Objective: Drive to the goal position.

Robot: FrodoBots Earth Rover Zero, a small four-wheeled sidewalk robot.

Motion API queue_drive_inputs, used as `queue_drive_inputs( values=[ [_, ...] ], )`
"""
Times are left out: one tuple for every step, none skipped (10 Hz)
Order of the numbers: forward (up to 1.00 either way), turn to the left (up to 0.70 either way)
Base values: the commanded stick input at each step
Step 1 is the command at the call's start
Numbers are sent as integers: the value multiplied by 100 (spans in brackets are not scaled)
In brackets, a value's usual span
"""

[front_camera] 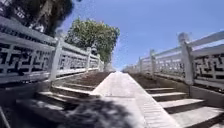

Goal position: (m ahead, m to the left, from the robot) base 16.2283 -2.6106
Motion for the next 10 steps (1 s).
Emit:
queue_drive_inputs(
  values=[
    [45, 0],
    [45, 0],
    [45, 0],
    [45, 0],
    [45, -19],
    [45, -27],
    [45, -27],
    [45, -8],
    [45, 0],
    [45, 0]
  ],
)
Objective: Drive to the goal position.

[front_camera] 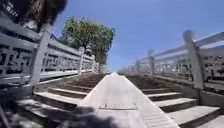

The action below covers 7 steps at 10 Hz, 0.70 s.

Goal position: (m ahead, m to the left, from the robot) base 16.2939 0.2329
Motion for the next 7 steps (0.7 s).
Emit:
queue_drive_inputs(
  values=[
    [45, 0],
    [45, 0],
    [45, 0],
    [45, 0],
    [45, 0],
    [45, 0],
    [45, 0]
  ],
)
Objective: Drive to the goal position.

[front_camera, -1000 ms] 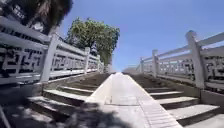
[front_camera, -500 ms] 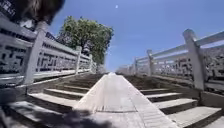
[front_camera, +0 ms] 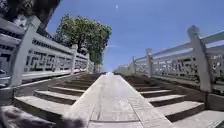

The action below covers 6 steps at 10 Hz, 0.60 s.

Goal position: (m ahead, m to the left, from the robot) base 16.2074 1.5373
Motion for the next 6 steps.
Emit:
queue_drive_inputs(
  values=[
    [45, 0],
    [45, 0],
    [45, 0],
    [45, 0],
    [45, 0],
    [45, 0]
  ],
)
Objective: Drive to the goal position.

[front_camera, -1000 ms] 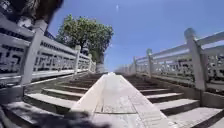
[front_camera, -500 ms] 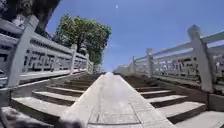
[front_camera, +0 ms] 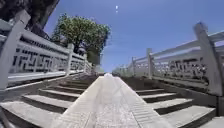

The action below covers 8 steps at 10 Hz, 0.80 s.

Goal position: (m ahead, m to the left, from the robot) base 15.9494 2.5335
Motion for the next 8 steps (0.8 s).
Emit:
queue_drive_inputs(
  values=[
    [45, 0],
    [45, 0],
    [45, 0],
    [45, 0],
    [45, 0],
    [45, 0],
    [45, 0],
    [45, 0]
  ],
)
